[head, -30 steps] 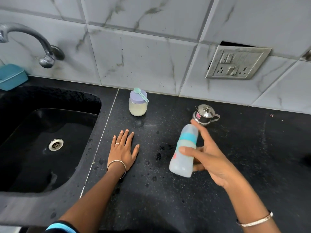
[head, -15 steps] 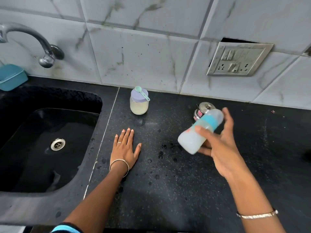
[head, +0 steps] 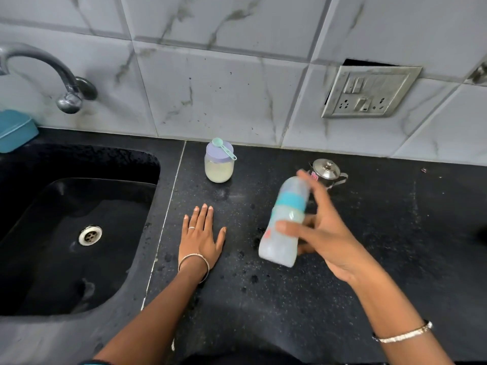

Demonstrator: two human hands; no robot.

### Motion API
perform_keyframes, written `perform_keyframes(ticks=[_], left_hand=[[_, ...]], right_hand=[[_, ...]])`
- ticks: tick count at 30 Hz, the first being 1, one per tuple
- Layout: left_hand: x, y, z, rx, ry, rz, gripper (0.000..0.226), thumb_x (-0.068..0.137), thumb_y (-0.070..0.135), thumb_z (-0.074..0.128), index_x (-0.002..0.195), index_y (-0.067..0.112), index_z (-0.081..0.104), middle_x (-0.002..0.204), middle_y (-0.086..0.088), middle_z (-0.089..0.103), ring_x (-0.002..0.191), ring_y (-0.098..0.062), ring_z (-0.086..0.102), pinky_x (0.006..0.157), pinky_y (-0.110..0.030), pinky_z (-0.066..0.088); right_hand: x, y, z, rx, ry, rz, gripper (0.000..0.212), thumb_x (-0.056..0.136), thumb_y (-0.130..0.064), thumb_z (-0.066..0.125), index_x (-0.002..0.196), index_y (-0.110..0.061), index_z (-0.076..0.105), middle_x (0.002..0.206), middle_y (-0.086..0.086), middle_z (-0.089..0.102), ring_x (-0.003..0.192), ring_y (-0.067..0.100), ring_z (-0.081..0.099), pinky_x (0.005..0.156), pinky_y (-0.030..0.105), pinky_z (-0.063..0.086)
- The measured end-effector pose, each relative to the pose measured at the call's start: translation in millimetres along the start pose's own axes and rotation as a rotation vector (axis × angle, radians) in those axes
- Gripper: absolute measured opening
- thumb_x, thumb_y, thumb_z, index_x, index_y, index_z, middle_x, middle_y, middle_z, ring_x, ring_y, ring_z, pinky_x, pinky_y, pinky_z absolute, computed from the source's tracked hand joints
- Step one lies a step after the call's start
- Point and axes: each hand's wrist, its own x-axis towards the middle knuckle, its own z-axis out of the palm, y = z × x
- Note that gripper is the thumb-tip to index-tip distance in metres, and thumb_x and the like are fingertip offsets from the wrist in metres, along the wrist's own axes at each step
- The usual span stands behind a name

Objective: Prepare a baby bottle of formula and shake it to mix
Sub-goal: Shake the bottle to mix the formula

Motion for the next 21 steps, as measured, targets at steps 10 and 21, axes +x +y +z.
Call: perform_keyframes(ticks=[10,21], left_hand=[[-2,0,0,0.028,-0.016,0.005,0.080,0.095,0.060,0.002,0.161,0.016,0.011,0.169,-0.002,0.011,0.157,-0.021,0.005,0.127,-0.043,0.000],[-2,1,-1,0.019,-0.013,0.003,0.073,0.102,0.057,0.013,0.161,0.015,0.010,0.169,-0.002,0.011,0.157,-0.022,0.005,0.127,-0.044,0.001]], right_hand=[[-11,2,4,0.035,0.041,0.025,0.107,0.072,-0.020,0.087,0.146,-0.067,0.026,0.124,0.012,0.069,0.105,0.030,0.074,0.067,0.040,0.064],[-15,4,8,0.044,0.102,0.011,0.107,0.074,-0.018,0.087,0.148,-0.064,0.025,0.113,0.010,0.075,0.096,0.024,0.078,0.064,0.039,0.063]])
